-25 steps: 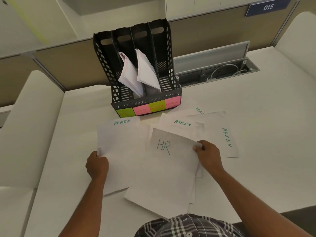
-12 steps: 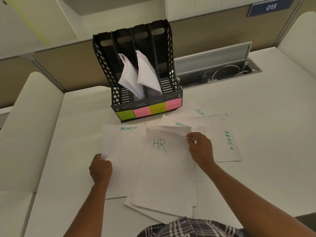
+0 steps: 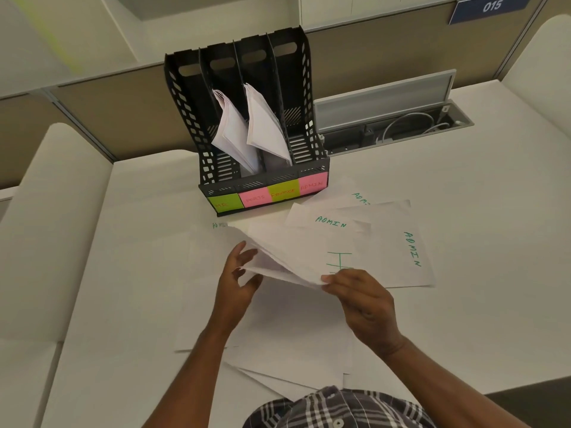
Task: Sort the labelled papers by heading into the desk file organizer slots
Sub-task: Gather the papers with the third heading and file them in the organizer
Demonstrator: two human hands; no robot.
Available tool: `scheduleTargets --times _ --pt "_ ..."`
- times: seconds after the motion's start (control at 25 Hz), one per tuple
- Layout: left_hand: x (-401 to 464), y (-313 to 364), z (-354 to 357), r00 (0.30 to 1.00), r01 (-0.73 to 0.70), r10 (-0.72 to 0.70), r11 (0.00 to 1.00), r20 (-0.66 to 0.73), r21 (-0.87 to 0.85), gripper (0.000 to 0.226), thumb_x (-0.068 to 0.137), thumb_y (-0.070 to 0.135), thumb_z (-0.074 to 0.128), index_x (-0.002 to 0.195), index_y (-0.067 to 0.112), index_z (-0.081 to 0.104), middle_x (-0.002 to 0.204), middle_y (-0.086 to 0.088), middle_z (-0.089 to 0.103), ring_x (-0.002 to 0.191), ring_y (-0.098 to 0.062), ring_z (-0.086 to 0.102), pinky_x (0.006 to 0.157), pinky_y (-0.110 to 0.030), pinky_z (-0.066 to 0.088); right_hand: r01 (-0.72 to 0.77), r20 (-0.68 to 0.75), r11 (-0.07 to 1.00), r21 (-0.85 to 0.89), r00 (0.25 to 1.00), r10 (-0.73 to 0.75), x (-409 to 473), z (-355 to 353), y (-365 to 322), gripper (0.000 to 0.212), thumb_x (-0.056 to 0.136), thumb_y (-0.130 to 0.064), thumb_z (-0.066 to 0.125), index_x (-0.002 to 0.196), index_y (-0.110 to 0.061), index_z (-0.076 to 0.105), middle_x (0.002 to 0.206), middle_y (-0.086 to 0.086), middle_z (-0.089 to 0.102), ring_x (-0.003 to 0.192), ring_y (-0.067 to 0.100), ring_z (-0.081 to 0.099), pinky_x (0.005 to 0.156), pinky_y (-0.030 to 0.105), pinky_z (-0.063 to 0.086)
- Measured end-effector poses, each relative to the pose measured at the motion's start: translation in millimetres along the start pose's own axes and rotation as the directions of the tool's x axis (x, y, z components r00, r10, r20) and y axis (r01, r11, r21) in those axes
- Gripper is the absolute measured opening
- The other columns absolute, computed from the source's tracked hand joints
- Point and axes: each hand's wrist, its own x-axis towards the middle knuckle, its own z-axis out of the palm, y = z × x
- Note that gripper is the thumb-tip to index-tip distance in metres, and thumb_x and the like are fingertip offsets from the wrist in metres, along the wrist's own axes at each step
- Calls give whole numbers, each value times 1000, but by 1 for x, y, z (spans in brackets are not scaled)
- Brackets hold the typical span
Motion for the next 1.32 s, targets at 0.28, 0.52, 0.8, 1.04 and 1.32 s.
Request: scheduleTargets --times 0.28,0.52,0.8,1.04,1.32 --pt "4 -6 -1 999 22 -15 986 46 -164 30 77 16 67 105 21 73 109 -3 74 105 -27 67 80 -28 57 56 108 994 93 992 -66 -18 0 -10 19 85 7 71 99 -3 78 119 5 73 110 23 68 91 36 56" --pt "3 -11 -5 997 -12 22 991 73 -136 22 89 6 61 99 17 77 106 -6 76 106 -22 69 87 -23 54 -479 182 846 233 876 446 -8 -11 5 45 86 -25 75 129 -16 64 147 1 54 137 19 49 109 30 45" --pt "1 -20 -10 974 100 -169 915 -147 -391 27 91 3 65 109 21 73 110 -6 75 109 -30 67 97 -45 51 -779 315 402 481 582 750 -4 -22 22 59 83 -63 61 127 -24 66 130 -2 67 122 17 62 101 52 52" --pt "3 -8 -8 968 127 -240 720 -73 -683 38 96 -5 47 110 18 73 106 -3 77 101 -21 71 83 -40 61 -840 433 414 350 537 724 -5 -10 18 38 90 -58 61 117 -32 71 113 -8 75 105 10 69 76 18 55" --pt "-1 -14 -24 902 243 -433 489 9 -838 36 60 10 45 72 11 79 72 -6 72 65 -27 70 61 -35 59 -898 194 254 360 338 921 9 0 30 16 100 -28 59 100 -29 75 96 -10 78 92 13 74 79 32 59"
